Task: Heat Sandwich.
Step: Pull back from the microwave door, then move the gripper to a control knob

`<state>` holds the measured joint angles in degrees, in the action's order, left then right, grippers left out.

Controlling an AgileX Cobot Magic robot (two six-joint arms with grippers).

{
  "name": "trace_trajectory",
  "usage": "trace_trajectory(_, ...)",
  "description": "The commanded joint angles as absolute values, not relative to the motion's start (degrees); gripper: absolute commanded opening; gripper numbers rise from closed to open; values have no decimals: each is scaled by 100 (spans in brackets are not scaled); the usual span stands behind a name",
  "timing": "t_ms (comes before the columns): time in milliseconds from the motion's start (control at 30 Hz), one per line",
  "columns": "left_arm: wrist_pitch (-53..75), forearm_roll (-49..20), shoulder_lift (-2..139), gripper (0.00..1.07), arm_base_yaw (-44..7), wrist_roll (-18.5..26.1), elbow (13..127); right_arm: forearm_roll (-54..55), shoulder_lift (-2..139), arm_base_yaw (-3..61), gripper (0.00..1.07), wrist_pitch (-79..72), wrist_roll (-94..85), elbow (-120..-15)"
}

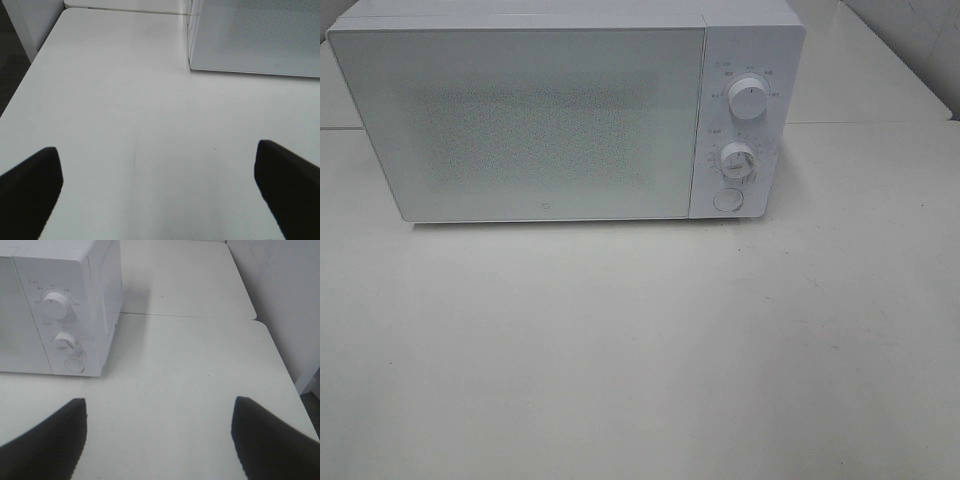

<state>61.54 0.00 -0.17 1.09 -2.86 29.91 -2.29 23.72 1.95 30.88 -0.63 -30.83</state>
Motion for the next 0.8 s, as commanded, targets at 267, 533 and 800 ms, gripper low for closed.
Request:
trace_trajectory(267, 6108, -40, -172, 100, 126, -286, 2968, -235, 3564, 160, 76, 1851, 0, -3094)
trace_trajectory(533, 6108, -40, -172, 100, 126, -286, 2968, -235, 4458, 160, 76, 934, 0, -3094)
trace_trajectory(800, 6108, -40, -172, 100, 126, -286, 2968, -235, 5334, 160, 76, 46, 0, -3094)
